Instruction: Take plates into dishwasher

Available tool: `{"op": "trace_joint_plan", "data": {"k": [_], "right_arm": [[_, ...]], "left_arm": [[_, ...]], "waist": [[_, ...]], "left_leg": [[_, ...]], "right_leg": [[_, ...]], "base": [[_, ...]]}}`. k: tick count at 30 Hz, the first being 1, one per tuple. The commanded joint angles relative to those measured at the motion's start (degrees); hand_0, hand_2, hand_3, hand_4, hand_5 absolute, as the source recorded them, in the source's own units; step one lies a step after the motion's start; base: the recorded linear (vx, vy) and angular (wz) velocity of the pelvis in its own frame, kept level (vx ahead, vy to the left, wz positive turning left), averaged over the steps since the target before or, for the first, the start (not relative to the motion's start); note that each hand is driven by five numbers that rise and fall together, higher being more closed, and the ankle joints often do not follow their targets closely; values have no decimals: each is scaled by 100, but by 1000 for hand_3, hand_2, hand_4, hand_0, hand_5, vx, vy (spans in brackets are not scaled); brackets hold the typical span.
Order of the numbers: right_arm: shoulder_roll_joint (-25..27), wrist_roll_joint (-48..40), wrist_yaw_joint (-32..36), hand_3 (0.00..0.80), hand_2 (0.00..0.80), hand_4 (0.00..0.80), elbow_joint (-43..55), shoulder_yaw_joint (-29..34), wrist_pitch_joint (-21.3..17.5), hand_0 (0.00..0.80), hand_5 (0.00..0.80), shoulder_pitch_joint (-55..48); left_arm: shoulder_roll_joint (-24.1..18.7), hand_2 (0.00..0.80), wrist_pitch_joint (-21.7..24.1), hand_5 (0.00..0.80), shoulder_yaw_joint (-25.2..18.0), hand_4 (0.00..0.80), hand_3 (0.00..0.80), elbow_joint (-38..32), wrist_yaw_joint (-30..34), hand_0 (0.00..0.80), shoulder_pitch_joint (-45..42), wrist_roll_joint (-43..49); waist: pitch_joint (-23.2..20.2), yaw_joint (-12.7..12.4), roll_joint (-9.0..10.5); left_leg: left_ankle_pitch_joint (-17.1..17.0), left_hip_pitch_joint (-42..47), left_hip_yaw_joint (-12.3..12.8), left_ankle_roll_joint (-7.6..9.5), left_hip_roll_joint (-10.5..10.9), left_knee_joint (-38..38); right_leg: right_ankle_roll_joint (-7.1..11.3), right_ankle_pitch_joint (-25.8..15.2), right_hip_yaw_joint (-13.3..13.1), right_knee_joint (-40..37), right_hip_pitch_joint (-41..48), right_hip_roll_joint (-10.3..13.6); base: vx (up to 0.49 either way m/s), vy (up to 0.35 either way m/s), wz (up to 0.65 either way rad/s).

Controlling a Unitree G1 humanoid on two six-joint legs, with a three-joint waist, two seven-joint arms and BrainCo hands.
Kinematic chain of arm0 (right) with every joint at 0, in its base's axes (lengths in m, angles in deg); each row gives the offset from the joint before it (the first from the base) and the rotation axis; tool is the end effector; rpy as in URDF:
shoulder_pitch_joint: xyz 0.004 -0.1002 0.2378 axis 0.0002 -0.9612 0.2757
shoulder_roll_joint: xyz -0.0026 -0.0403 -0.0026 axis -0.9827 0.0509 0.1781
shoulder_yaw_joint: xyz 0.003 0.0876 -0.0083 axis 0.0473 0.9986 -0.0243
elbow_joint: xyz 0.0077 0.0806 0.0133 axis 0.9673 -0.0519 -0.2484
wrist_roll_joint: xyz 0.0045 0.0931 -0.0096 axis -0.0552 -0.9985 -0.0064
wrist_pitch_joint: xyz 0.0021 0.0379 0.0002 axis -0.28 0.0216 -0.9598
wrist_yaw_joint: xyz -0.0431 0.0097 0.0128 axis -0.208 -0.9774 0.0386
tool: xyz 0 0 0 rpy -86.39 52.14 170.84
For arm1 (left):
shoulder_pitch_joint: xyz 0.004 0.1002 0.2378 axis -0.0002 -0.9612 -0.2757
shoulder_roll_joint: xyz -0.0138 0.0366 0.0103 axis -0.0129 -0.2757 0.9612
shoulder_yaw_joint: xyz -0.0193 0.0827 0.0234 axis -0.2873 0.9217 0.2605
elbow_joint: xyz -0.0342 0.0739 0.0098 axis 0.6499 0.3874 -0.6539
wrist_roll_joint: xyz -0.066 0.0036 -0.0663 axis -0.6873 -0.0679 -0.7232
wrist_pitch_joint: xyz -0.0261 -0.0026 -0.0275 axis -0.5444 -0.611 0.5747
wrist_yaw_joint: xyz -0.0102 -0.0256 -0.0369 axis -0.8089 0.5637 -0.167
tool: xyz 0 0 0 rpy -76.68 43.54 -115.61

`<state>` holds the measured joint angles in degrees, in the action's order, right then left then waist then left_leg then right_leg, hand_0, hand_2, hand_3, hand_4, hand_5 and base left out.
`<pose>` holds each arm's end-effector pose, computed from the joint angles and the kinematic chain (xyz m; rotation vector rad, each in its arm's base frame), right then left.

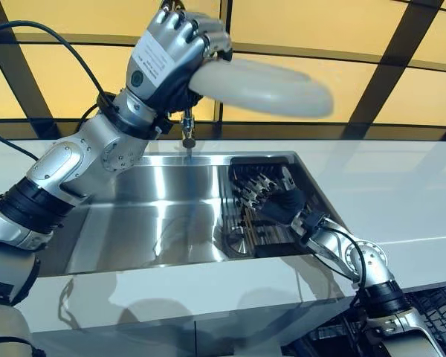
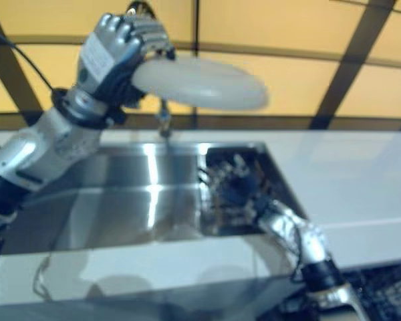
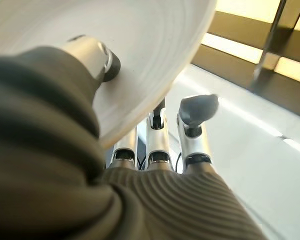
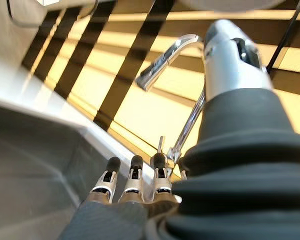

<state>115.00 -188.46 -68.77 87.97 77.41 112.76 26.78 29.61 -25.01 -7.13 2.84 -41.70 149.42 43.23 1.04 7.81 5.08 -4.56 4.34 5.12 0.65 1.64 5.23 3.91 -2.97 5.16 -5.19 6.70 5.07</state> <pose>0.2310 -0.1630 0.1147 1.1407 0.4422 0.6439 0.2648 0.1591 0.2697 1.3781 -1.3865 -0.0310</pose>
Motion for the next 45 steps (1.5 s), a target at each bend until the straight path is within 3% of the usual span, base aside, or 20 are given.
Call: {"op": "trace_joint_plan", "data": {"k": [1,10,20,26,45], "right_arm": [[482,-495,469,0,0,0,263,661,74,0,0,-41],[533,-650,941,0,0,0,217,918,190,0,0,-572],[502,-766,1105,0,0,0,206,958,178,0,0,-770],[501,-782,1159,0,0,0,296,907,180,0,0,-708],[195,-1006,912,0,0,0,418,508,-356,0,0,-80]], "left_arm": [[-323,800,40,800,234,800,800,608,-368,800,1008,266],[-868,800,264,800,589,800,800,1079,-682,800,1151,524],[-936,800,353,800,532,800,800,1366,-871,800,992,693],[-841,800,530,800,473,800,800,1326,-985,800,888,872],[-175,800,749,800,474,800,800,771,-931,800,818,971]], "waist": [[-82,-52,-393],[-62,0,-456],[-34,8,-482],[-27,4,-478],[-25,-98,-417]], "left_leg": [[590,223,417,-133,-4,-23],[565,234,496,-144,-17,-23],[571,241,498,-145,-24,-23],[578,252,460,-141,-17,-23],[585,255,271,-112,12,-23]], "right_leg": [[162,106,362,24,-56,-316],[194,62,341,21,-81,-312],[208,62,314,19,-79,-316],[205,60,301,26,-75,-319],[177,82,250,34,-32,-346]], "base": [[-11,6,-5],[-5,1,-5],[-3,-3,-5],[0,0,0],[0,0,0]]}}
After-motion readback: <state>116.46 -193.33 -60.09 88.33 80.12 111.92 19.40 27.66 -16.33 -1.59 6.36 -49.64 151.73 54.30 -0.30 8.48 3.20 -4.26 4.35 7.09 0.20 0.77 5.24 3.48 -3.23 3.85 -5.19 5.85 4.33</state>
